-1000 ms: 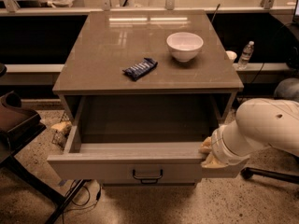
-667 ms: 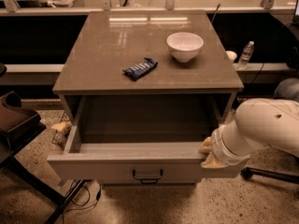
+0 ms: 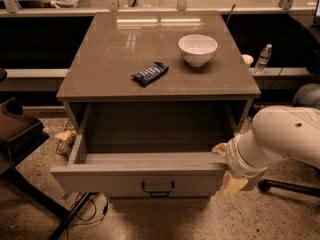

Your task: Open top drawer

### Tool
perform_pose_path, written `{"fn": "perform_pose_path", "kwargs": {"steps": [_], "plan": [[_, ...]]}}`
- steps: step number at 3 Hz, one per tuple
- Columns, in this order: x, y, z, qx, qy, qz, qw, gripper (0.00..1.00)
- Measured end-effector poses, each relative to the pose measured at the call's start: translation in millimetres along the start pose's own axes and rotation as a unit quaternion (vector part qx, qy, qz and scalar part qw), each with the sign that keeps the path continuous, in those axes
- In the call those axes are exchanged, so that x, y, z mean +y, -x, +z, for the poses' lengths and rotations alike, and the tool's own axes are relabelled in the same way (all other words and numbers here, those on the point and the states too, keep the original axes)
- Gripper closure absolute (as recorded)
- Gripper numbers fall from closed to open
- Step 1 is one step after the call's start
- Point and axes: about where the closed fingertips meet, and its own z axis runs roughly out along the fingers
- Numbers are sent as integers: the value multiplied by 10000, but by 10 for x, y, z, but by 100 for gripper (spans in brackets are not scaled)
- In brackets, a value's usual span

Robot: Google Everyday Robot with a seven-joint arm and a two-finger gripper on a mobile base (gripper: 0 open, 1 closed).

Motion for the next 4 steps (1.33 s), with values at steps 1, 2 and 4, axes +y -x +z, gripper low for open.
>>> {"fn": "perform_pose_path", "kwargs": {"steps": [1, 2, 4], "plan": [[2, 6, -6, 2, -3, -7, 10000, 0], [2, 6, -6, 2, -3, -7, 10000, 0], [-536, 330, -793, 1119, -307, -419, 9924, 49]]}}
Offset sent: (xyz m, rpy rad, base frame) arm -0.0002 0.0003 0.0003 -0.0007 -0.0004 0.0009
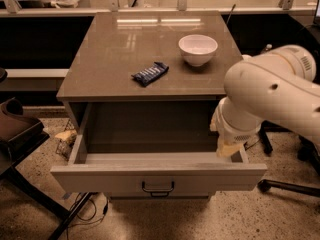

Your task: Open top drawer

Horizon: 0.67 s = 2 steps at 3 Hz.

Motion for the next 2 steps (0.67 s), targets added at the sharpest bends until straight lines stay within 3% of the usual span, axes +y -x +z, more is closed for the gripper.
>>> {"fn": "perform_pose_path", "kwargs": {"steps": [1, 2], "plan": [[-248, -11, -172, 100, -169, -57, 9998, 72], [-253, -6, -181, 98, -179, -60, 9998, 95]]}}
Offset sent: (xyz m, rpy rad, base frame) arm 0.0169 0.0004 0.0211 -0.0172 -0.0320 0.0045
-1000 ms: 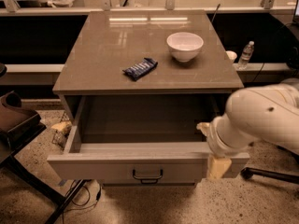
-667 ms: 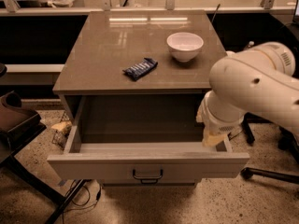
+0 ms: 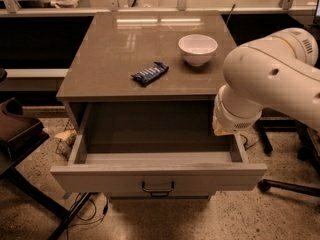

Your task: Open top drawer

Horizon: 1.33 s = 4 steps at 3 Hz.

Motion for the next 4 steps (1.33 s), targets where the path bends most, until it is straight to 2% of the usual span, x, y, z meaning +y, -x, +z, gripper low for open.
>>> {"fn": "perform_pose_path", "kwargs": {"steps": [1, 2, 3, 4], "plan": [[2, 2, 0, 0, 1, -3, 10000, 100], [-13, 64, 298, -192, 226, -22, 9996, 100], [-28, 144, 798, -502, 510, 5, 9974, 100], [89, 243, 1320, -902, 832, 69, 9924, 100]]}}
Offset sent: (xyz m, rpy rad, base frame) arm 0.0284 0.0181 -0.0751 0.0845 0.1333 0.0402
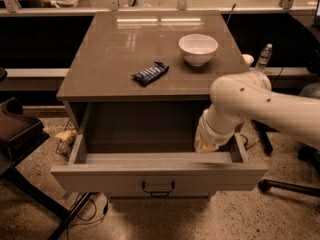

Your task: Open top drawer

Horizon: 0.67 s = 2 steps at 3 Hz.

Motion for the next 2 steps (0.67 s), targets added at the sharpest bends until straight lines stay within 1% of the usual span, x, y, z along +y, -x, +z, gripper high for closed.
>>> {"fn": "perform_pose_path", "kwargs": {"steps": [1, 2], "plan": [[191, -74, 235, -223, 207, 151, 9994, 100], [516, -194, 270, -324, 385, 357, 9981, 100]]}}
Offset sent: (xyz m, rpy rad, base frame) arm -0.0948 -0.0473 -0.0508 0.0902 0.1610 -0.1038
